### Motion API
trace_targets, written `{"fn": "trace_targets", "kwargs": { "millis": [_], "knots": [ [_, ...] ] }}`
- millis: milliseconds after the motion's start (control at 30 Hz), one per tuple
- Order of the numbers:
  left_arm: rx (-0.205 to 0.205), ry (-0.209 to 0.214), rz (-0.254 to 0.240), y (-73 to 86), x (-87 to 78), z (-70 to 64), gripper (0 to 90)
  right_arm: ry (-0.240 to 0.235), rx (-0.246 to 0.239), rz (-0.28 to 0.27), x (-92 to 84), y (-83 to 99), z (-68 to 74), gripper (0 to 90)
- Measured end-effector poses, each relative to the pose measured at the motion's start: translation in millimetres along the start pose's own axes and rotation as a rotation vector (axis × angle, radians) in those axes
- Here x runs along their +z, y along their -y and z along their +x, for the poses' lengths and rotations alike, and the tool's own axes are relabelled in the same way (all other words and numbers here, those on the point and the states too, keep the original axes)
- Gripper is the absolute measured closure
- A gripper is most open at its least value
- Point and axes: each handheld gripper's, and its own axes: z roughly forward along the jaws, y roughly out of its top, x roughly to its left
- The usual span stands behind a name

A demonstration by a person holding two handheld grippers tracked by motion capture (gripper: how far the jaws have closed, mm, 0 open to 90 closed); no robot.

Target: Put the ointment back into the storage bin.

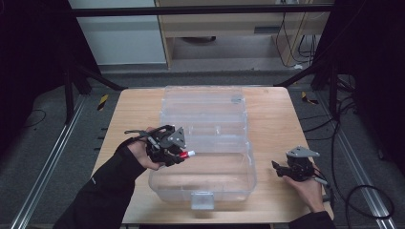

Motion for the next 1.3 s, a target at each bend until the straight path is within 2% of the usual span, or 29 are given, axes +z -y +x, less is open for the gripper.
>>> {"fn": "trace_targets", "kwargs": {
  "millis": [233, 500, 667, 1233, 1300],
  "knots": [
    [0.024, 0.049, 0.018, 1.8, 16.6, -3.5, 70.6, -0.002, -0.001, 0.003, 1.5, 0.3, -0.2, 33.6],
    [0.088, 0.091, 0.056, 3.1, 26.7, -7.4, 70.6, -0.007, -0.002, 0.006, 2.2, 0.7, -0.5, 33.6],
    [0.108, 0.117, 0.078, 5.2, 35.8, -8.1, 70.6, -0.007, -0.007, 0.007, 2.5, 1.0, -0.2, 33.6],
    [0.114, 0.18, 0.119, 13.9, 64.8, -4.2, 70.5, -0.011, -0.018, 0.014, 3.6, 1.4, 0.8, 33.5],
    [0.07, 0.184, 0.129, 15.4, 67.9, -7.7, 70.6, -0.011, -0.019, 0.014, 3.6, 1.4, 0.8, 33.5]
  ]
}}
